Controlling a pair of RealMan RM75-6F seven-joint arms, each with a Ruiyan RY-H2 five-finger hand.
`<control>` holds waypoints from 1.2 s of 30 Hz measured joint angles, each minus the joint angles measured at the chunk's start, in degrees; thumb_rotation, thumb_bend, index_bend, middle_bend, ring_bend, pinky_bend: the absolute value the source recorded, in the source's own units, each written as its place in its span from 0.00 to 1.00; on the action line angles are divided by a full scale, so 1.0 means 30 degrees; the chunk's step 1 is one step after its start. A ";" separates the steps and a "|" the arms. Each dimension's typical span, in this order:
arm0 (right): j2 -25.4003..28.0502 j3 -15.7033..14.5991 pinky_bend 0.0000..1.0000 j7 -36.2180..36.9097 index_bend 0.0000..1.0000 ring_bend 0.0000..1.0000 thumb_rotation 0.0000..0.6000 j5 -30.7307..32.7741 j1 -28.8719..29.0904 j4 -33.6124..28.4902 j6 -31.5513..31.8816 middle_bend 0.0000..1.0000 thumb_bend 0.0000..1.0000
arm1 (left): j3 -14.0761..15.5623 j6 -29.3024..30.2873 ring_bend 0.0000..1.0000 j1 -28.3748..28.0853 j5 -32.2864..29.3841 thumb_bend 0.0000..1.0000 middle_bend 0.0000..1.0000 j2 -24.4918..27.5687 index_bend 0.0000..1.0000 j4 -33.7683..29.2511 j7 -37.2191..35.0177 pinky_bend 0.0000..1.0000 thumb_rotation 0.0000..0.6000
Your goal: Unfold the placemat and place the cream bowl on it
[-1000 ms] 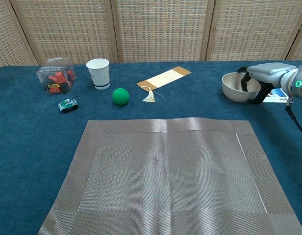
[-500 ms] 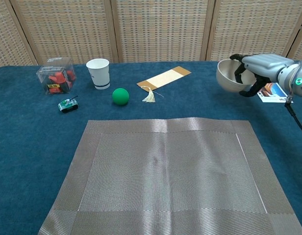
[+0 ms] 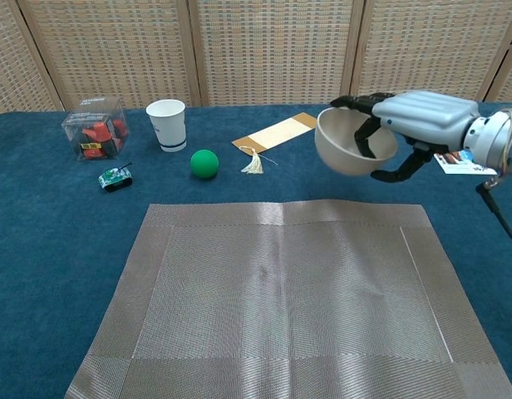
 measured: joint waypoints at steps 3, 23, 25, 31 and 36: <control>0.1178 -0.0517 0.00 -0.1553 0.71 0.00 1.00 -0.0706 0.0063 -0.3180 -0.0062 0.02 0.54 | -0.0031 -0.0119 0.00 -0.0007 0.0119 0.00 0.00 0.0041 0.00 -0.0042 -0.0148 0.00 1.00; 0.1053 -0.0866 0.00 -0.8902 0.61 0.00 1.00 -0.1604 0.1817 -0.8857 -0.4175 0.01 0.47 | -0.0013 -0.0739 0.00 -0.0002 0.0580 0.00 0.00 0.0080 0.00 0.0044 -0.0661 0.00 1.00; 0.0647 -0.0723 0.00 -0.9441 0.36 0.00 1.00 -0.1518 0.1984 -0.8499 -0.4428 0.00 0.33 | -0.0040 -0.0790 0.00 0.0001 0.0573 0.00 0.00 0.0096 0.00 0.0078 -0.0751 0.00 1.00; 0.0361 -0.0553 0.00 -1.0583 0.00 0.00 1.00 -0.1095 0.1942 -0.8170 -0.4595 0.00 0.07 | -0.0113 -0.1067 0.00 -0.0002 0.0518 0.00 0.00 0.0176 0.00 0.0296 -0.1122 0.00 1.00; 0.1307 -0.0552 0.00 -1.0985 0.00 0.00 1.00 -0.1059 0.1451 -0.9397 -0.3704 0.00 0.06 | -0.0167 -0.1189 0.00 0.0002 0.0573 0.00 0.00 0.0243 0.00 0.0343 -0.1342 0.00 1.00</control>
